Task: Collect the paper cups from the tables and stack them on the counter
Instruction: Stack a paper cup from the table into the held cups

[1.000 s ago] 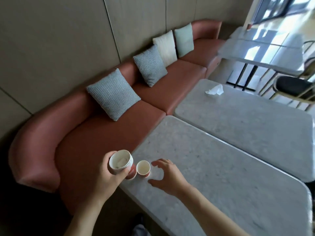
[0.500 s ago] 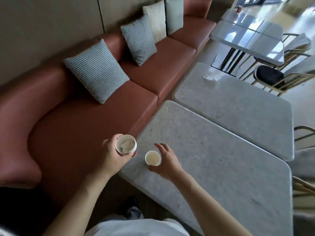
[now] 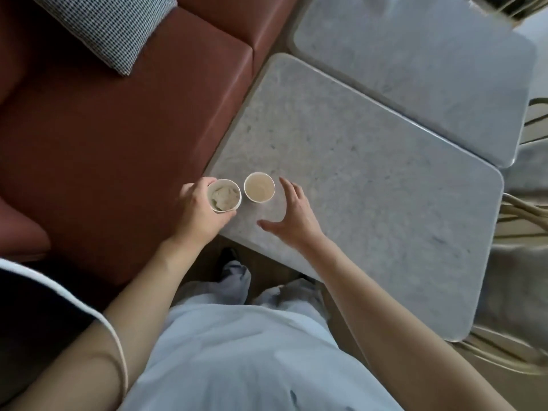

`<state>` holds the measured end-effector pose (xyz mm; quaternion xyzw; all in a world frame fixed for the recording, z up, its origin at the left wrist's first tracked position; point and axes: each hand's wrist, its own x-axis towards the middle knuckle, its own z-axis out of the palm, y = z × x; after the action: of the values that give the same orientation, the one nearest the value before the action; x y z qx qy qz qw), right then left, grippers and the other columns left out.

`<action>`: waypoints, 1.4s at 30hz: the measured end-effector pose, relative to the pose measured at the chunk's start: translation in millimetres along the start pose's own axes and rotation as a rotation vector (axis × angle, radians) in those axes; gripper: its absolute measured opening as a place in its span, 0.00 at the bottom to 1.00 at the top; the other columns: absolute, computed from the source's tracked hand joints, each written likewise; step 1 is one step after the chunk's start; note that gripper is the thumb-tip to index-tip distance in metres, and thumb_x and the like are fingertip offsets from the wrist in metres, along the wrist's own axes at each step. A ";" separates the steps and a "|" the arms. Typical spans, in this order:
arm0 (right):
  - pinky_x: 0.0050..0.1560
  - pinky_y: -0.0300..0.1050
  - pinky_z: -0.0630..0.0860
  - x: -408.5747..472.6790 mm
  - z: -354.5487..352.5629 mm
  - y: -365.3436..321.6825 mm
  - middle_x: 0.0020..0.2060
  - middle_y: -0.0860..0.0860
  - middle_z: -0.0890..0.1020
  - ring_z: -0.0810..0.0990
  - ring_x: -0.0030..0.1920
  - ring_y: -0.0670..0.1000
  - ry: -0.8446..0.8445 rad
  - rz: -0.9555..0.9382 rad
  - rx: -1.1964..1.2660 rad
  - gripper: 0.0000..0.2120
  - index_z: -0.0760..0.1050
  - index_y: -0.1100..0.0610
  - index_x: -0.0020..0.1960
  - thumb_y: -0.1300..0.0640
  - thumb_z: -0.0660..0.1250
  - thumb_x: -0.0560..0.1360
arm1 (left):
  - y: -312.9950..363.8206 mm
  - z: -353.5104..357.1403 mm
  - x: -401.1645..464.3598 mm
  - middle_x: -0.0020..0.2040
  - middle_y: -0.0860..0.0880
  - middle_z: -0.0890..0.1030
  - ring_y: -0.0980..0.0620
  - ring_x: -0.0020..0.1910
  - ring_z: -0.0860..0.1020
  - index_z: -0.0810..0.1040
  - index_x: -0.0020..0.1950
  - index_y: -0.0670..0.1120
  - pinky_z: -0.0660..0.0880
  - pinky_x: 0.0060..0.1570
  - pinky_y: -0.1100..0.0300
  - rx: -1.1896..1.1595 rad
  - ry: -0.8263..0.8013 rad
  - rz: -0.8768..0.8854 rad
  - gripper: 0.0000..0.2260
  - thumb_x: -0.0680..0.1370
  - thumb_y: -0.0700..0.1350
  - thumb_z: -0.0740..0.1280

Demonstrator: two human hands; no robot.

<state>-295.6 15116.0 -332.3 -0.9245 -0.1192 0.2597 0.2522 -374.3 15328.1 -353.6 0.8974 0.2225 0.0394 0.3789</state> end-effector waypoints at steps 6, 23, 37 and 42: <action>0.77 0.60 0.69 14.5 9.0 -4.0 0.80 0.50 0.63 0.65 0.78 0.57 -0.017 0.019 0.034 0.57 0.52 0.50 0.85 0.44 0.83 0.68 | -2.8 5.6 -4.7 0.57 0.44 0.84 0.38 0.58 0.79 0.80 0.63 0.45 0.78 0.54 0.47 0.031 -0.056 0.014 0.34 0.61 0.48 0.88; 0.62 0.55 0.79 43.0 11.6 -14.9 0.69 0.51 0.71 0.71 0.70 0.57 -0.033 -0.049 -0.070 0.40 0.67 0.50 0.78 0.55 0.79 0.69 | -5.1 -0.4 12.6 0.55 0.48 0.84 0.40 0.53 0.80 0.76 0.59 0.48 0.78 0.48 0.45 0.149 -0.169 0.101 0.33 0.62 0.57 0.86; 0.64 0.55 0.78 -57.3 -57.7 130.5 0.71 0.51 0.72 0.70 0.69 0.57 0.055 0.062 -0.145 0.41 0.65 0.50 0.80 0.63 0.76 0.71 | 90.5 85.9 -26.4 0.56 0.45 0.83 0.40 0.55 0.80 0.76 0.59 0.46 0.77 0.49 0.48 0.148 -0.296 0.106 0.30 0.65 0.54 0.86; 0.65 0.55 0.77 -95.1 -80.3 192.1 0.70 0.52 0.73 0.71 0.68 0.58 0.104 0.101 -0.114 0.37 0.69 0.53 0.79 0.65 0.74 0.71 | 136.0 127.4 -54.0 0.56 0.46 0.82 0.41 0.56 0.79 0.75 0.59 0.47 0.78 0.50 0.46 0.169 -0.380 0.143 0.30 0.66 0.55 0.85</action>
<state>-314.6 14887.9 -334.6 -0.9545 -0.0737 0.2166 0.1914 -342.0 15137.0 -343.8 0.9308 0.0854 -0.1223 0.3338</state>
